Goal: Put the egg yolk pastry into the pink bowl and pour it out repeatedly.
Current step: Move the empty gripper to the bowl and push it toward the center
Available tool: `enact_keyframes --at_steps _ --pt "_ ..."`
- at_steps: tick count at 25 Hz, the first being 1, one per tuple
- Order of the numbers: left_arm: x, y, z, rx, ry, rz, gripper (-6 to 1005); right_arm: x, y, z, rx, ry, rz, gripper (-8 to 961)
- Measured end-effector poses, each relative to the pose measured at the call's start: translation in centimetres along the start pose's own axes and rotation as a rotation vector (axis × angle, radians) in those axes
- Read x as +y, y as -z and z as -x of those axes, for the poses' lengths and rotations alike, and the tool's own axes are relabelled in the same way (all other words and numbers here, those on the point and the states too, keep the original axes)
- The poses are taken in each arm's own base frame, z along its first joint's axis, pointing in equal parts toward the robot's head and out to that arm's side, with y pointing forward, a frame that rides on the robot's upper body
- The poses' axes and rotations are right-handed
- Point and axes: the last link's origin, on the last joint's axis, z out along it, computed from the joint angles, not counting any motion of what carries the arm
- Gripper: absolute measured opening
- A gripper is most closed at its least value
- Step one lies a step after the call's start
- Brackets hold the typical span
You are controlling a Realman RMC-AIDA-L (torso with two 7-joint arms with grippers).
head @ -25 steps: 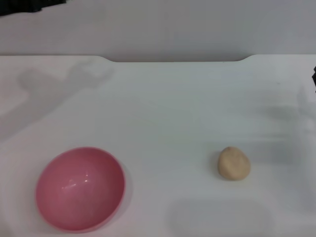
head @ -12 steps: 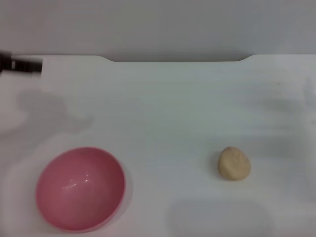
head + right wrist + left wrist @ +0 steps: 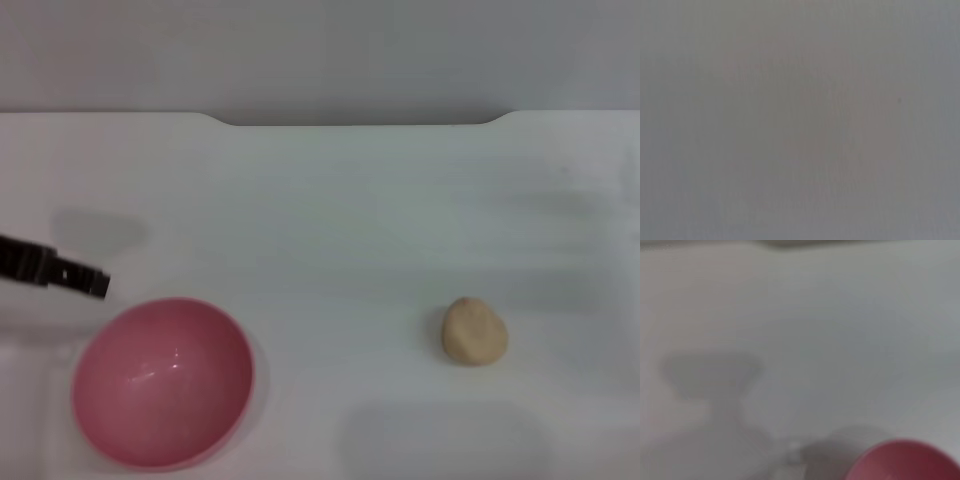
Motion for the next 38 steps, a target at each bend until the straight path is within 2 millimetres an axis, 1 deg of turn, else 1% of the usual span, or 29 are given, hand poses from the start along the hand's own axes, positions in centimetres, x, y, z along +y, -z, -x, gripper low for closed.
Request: enact_keyframes --at_steps 2,6,7,8,18,26,34,38 --pt "0.0 -0.5 0.1 -0.022 0.005 -0.009 814 0.0 0.0 0.0 -0.001 0.001 0.000 437" --pt "0.0 -1.9 0.3 -0.071 0.012 -0.013 815 -0.1 0.0 0.0 -0.001 0.002 -0.001 434" --pt "-0.1 -2.6 0.3 -0.087 0.009 -0.016 815 -0.1 0.0 0.0 0.000 0.003 -0.002 434" --pt "-0.1 -2.6 0.3 -0.087 0.009 -0.016 815 -0.2 0.1 0.0 0.001 0.003 -0.004 433" --pt "-0.8 -5.3 0.6 -0.158 0.019 -0.042 814 -0.3 0.3 -0.2 0.005 0.004 -0.009 427" --pt "-0.9 -6.6 0.9 -0.202 0.025 -0.028 814 -0.4 0.4 -0.2 0.008 0.003 -0.010 422" --pt "-1.0 -9.4 0.8 -0.262 0.027 -0.004 794 -0.4 0.5 -0.3 0.010 0.002 -0.011 417" --pt "-0.9 -10.0 0.7 -0.281 0.016 0.006 780 -0.5 0.6 -0.4 0.013 0.001 -0.014 414"
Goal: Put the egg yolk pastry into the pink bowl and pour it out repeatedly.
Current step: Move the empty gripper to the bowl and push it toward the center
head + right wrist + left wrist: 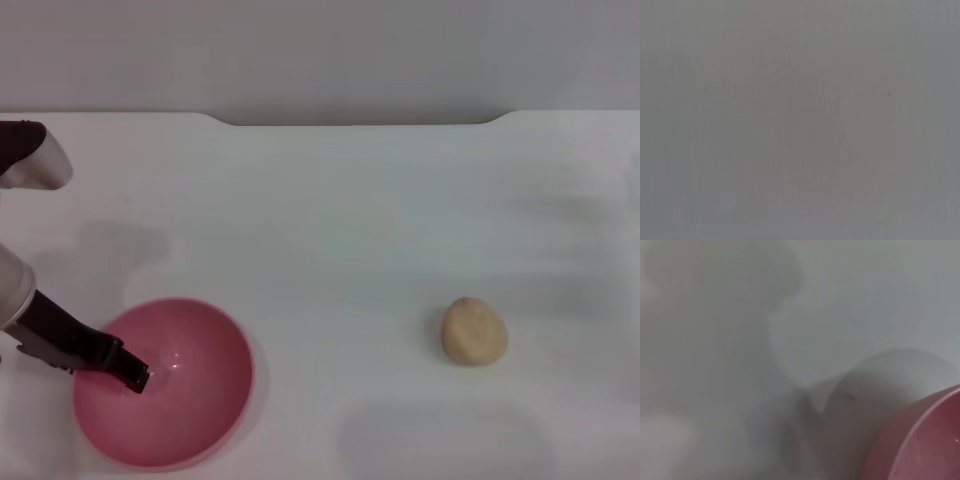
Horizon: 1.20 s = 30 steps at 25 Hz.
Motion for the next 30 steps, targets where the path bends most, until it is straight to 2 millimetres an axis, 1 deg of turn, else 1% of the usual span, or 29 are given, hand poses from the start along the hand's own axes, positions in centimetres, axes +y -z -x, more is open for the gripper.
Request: enact_keyframes --at_steps 7,12,20,22,23,24,25,26,27,28,30 --pt "-0.1 0.1 -0.2 0.003 -0.015 0.000 756 -0.2 0.0 0.1 -0.004 -0.002 -0.007 410" --pt "-0.1 0.0 -0.3 0.002 -0.015 -0.002 518 -0.2 0.0 0.1 -0.007 -0.002 -0.009 407" --pt "-0.2 0.0 -0.4 0.008 -0.013 -0.005 196 0.3 -0.6 0.5 -0.017 -0.023 0.004 401" --pt "-0.2 0.0 -0.4 0.008 -0.013 -0.005 117 0.4 -0.8 0.5 -0.014 -0.073 0.004 400" --pt "-0.2 0.0 -0.4 0.009 -0.013 -0.004 78 0.4 -1.2 0.6 -0.001 -0.162 0.007 400" --pt "-0.2 0.0 -0.5 0.012 -0.007 -0.003 52 0.5 -1.6 0.6 0.016 -0.216 0.013 399" --pt "-0.2 0.0 -0.5 0.012 -0.007 -0.003 25 0.5 -1.6 0.6 0.016 -0.216 0.013 398" --pt "-0.2 0.1 -0.6 0.016 -0.003 -0.002 -1 0.7 -2.1 0.7 0.042 -0.270 0.034 398" --pt "-0.2 0.1 -0.6 0.020 0.000 -0.001 -1 1.1 -2.6 0.8 0.069 -0.312 0.060 397" --pt "-0.2 0.2 -0.8 0.026 0.000 0.000 -1 1.6 -3.3 0.9 0.107 -0.353 0.094 396" --pt "-0.1 0.4 -1.1 0.036 -0.002 0.001 -1 3.4 -4.6 1.0 0.220 -0.403 0.188 395"
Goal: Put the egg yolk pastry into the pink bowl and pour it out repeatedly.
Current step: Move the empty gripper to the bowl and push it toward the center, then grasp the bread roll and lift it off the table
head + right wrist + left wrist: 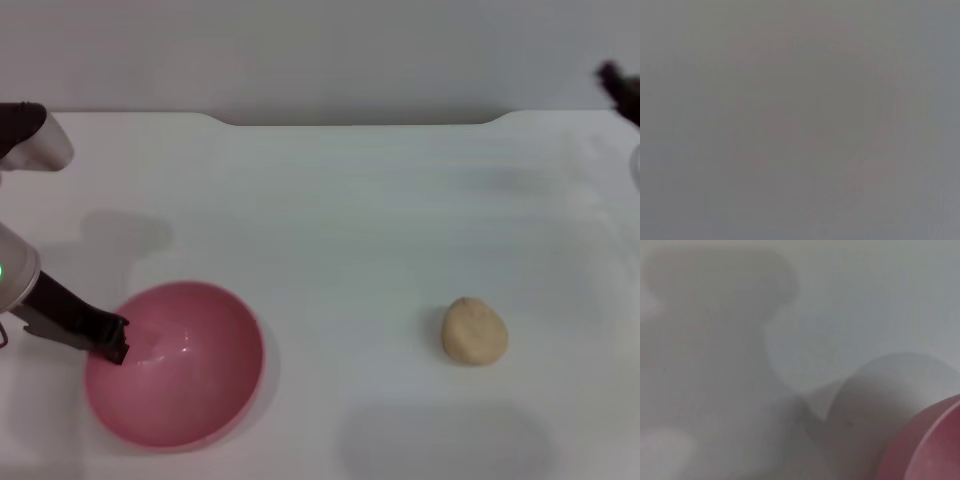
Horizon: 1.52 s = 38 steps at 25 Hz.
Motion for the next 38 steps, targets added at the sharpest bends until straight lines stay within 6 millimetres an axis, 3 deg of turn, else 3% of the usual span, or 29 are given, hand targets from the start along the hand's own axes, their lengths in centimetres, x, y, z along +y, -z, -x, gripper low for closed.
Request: enact_keyframes --at_steps 4,8,17,24,38 --pt "0.1 0.3 -0.5 0.017 -0.014 -0.007 -1 2.7 -2.2 -0.2 0.248 -0.024 0.111 393" --pt "0.2 0.5 -1.3 0.050 -0.029 -0.019 -1 4.7 -3.2 0.3 0.527 -0.013 0.180 390" --pt "0.3 0.9 -2.4 0.108 -0.053 -0.036 -2 9.0 -1.7 2.1 1.080 0.346 0.283 384" --pt "1.0 1.0 -3.6 0.158 -0.066 -0.041 -2 10.9 0.0 1.7 1.236 0.372 0.381 380" --pt "2.2 2.1 -5.9 0.217 -0.102 -0.053 -1 9.9 1.6 -1.5 1.320 0.414 0.347 371"
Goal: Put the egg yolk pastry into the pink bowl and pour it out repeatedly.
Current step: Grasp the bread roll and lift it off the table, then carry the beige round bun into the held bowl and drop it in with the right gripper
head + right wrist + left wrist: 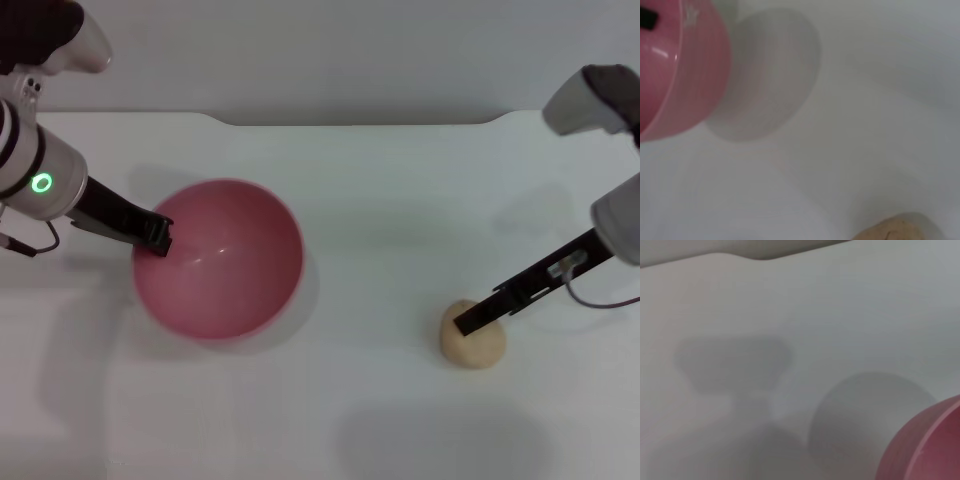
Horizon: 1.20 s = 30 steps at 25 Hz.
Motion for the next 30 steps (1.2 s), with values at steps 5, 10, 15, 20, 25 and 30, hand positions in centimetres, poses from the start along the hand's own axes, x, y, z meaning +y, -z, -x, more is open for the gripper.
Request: enact_keyframes --at_steps 5,10,15,20,25,30 --pt "0.2 0.1 -0.4 0.004 -0.012 -0.002 -2 0.1 -1.8 0.0 0.052 0.037 -0.085 368" --pt "0.3 0.2 -0.6 0.007 -0.016 -0.003 -2 -0.1 -2.3 0.7 0.041 0.043 -0.141 365" --pt "0.2 0.2 -0.6 0.007 -0.016 -0.003 -2 0.1 -1.7 1.4 -0.034 0.035 -0.117 362" --pt "0.4 0.1 -0.7 0.006 -0.020 0.000 -2 -0.5 -0.9 1.0 -0.084 0.027 -0.118 348" --pt "0.6 -0.1 -0.4 -0.012 -0.022 0.006 -2 -0.6 -0.1 0.6 -0.169 0.034 -0.044 296" --pt "1.5 -0.8 -0.2 -0.050 -0.066 0.006 -1 0.6 3.2 1.6 -0.334 0.124 0.056 238"
